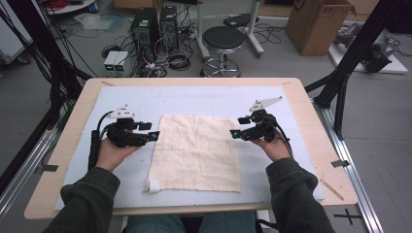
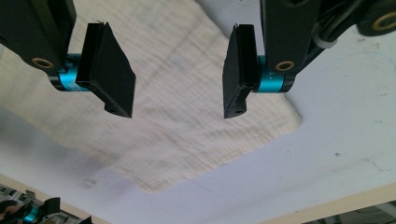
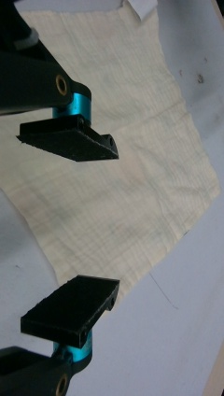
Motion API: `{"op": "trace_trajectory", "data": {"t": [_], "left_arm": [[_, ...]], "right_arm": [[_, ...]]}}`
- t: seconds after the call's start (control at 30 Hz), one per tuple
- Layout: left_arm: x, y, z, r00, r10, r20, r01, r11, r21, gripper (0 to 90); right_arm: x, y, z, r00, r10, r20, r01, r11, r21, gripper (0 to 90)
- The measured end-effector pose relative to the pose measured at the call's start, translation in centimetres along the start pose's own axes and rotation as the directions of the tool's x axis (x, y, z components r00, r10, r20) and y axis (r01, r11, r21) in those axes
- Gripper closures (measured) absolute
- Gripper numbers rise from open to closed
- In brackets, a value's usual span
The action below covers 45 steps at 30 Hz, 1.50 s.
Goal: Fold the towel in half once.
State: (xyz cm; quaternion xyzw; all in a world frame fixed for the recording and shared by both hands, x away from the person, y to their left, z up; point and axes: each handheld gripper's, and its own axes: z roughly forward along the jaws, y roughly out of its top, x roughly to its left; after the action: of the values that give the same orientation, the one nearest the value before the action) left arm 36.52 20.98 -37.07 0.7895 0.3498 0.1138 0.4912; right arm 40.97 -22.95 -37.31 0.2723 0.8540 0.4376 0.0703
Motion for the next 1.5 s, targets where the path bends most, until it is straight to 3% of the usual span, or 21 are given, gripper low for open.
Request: {"op": "trace_trajectory", "data": {"t": [0.13, 0.4, 0.63, 0.83, 1.03, 1.17, 1.27, 1.3, 1.37, 1.43, 1.5], "left_arm": [[1.4, 0.6, 0.8, 0.9984, -0.042, -0.038, 0.041, 0.9988, -0.028, 47.6], [3.1, 1.6, 3.3, 0.9939, -0.065, -0.09, 0.065, 0.9979, -0.007, 49.8], [4.9, 1.8, 6.1, 0.9871, -0.09, -0.132, 0.095, 0.9949, 0.034, 51.9], [6.1, 0.7, 8.0, 0.9763, -0.127, -0.175, 0.137, 0.9896, 0.044, 58.5], [6.9, -0.2, 9.4, 0.9602, -0.171, -0.221, 0.186, 0.9814, 0.049, 55.7], [6.8, -0.4, 10.2, 0.9587, -0.171, -0.228, 0.187, 0.9807, 0.055, 56.1], [6.8, -0.8, 10.8, 0.9545, -0.155, -0.255, 0.188, 0.9757, 0.112, 58.3], [6.8, -0.9, 10.8, 0.9546, -0.14, -0.263, 0.176, 0.9771, 0.119, 60.7], [6.6, -0.8, 10.9, 0.9488, -0.128, -0.289, 0.17, 0.9777, 0.124, 68.3], [6.7, -0.8, 10.8, 0.9548, -0.132, -0.266, 0.171, 0.9768, 0.129, 81.5], [6.6, -0.8, 10.9, 0.9553, -0.131, -0.265, 0.171, 0.9766, 0.131, 86.4]], "right_arm": [[-1.0, 0.6, 0.3, 0.9998, 0.01, 0.015, -0.01, 1.0, -0.006, 34.0], [-3.4, 0.2, 1.6, 0.9962, 0.065, 0.058, -0.064, 0.998, -0.022, 36.6], [-5.0, -0.4, 3.3, 0.9863, 0.127, 0.105, -0.125, 0.992, -0.023, 42.8], [-6.0, -1.1, 4.8, 0.9765, 0.163, 0.141, -0.169, 0.985, 0.034, 47.4], [-6.5, -1.5, 5.8, 0.9694, 0.184, 0.163, -0.198, 0.978, 0.073, 49.3], [-6.3, -1.6, 6.6, 0.9695, 0.184, 0.162, -0.2, 0.975, 0.092, 51.3], [-6.3, -1.7, 7.1, 0.9702, 0.17, 0.172, -0.191, 0.975, 0.111, 56.3], [-6.2, -1.7, 7.1, 0.9687, 0.172, 0.179, -0.192, 0.976, 0.104, 60.1], [-6.2, -1.7, 7.2, 0.9692, 0.168, 0.18, -0.189, 0.976, 0.107, 65.2], [-6.1, -1.6, 7.2, 0.9721, 0.148, 0.182, -0.171, 0.978, 0.116, 75.3], [-6.1, -1.4, 7.4, 0.9759, 0.14, 0.168, -0.161, 0.979, 0.125, 80.7]]}}
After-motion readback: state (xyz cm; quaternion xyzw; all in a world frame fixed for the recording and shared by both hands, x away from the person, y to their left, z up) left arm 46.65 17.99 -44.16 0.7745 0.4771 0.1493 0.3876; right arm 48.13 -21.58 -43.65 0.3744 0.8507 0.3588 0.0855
